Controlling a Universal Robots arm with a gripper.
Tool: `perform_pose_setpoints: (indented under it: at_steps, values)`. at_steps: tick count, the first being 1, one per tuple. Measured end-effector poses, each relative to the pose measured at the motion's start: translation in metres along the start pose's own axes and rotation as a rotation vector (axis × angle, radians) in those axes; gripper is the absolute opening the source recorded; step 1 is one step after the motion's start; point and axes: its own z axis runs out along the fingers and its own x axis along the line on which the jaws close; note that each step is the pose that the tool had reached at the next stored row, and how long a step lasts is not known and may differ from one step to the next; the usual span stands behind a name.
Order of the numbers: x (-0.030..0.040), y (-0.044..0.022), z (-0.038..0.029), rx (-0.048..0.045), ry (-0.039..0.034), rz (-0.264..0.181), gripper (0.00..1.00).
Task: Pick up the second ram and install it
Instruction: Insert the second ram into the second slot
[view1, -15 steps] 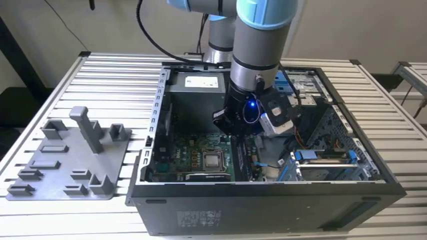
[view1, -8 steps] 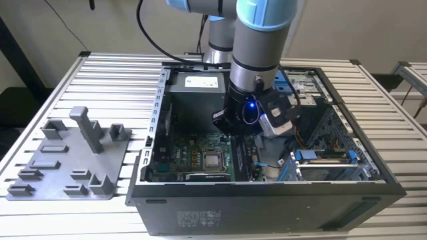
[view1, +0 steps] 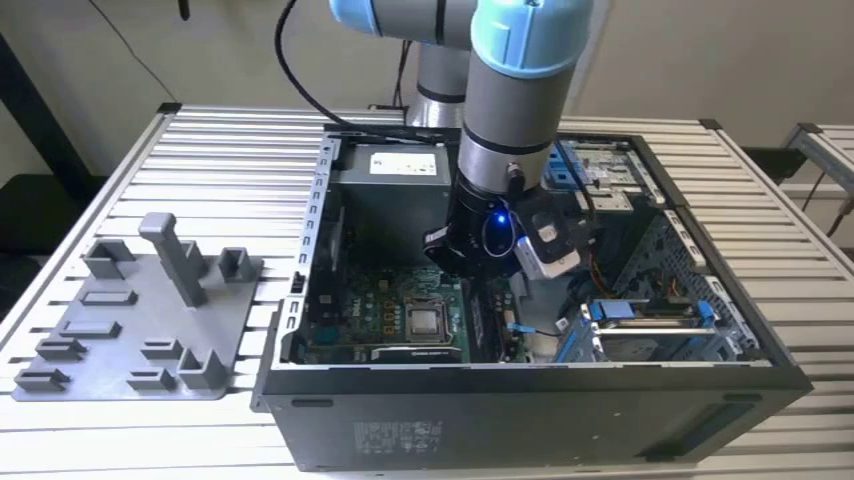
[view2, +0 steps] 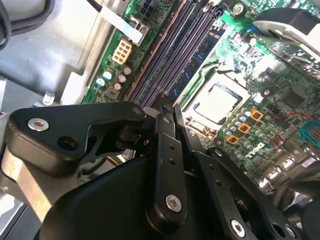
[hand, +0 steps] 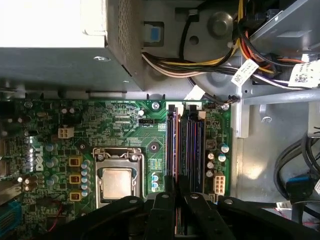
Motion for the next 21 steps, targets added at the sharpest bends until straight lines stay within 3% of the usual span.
perform_pose_setpoints:
  at_steps: [10,21]
  values:
    - [0.0004,0.0003,0.0155,0.0004,0.0002,0.0,0.14]
    - [0.0029,0.0002,0.0154,0.0008,0.0011,0.022,0.14]
